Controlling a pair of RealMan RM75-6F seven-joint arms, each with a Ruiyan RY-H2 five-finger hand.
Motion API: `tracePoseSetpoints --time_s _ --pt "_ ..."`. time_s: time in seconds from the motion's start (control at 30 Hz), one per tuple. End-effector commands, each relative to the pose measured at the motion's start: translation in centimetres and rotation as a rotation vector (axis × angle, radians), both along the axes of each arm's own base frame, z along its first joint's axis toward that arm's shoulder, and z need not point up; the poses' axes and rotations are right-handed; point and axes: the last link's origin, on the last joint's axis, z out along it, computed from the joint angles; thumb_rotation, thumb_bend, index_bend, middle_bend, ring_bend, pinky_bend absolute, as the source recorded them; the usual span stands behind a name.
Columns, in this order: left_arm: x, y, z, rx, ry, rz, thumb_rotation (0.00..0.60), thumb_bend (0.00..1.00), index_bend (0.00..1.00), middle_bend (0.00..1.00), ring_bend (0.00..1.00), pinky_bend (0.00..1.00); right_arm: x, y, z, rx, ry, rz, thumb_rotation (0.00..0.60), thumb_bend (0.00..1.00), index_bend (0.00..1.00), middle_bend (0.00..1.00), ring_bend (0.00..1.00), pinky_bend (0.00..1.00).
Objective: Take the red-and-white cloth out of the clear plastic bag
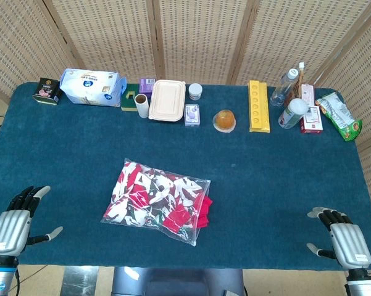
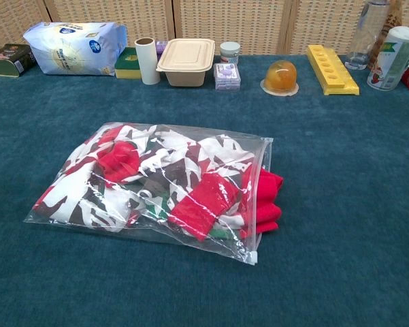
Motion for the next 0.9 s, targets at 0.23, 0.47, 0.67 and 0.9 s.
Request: tracePoseSetpoints --time_s 0.23,0.47,0.67,0.9 --pt "0.1 0.2 -0.1 -0.004 0.005 0.000 0.600 0.07 0.11 0.15 0.08 0.13 0.0 -0.3 -0.3 0.008 -0.004 -0.002 0.600 0.13 0.31 0.28 0.26 0.26" --pt "0.1 0.2 0.5 0.015 0.007 -0.007 0.600 0.07 0.11 0.15 0.08 0.13 0.1 -0.1 -0.2 -0.001 -0.008 0.005 0.600 0.13 0.31 0.28 0.26 0.26" --pt "0.2 0.3 0.4 0.006 0.008 -0.017 0.600 0.07 0.11 0.15 0.08 0.13 0.1 0.1 0.0 -0.009 -0.006 0.003 0.600 0.13 0.31 0.28 0.26 0.26" --pt "1.3 1.6 0.0 -0.065 0.041 -0.087 0.600 0.07 0.11 0.15 0.08 0.13 -0.3 0.4 0.0 -0.013 -0.008 -0.009 0.600 0.13 0.31 0.28 0.26 0.27"
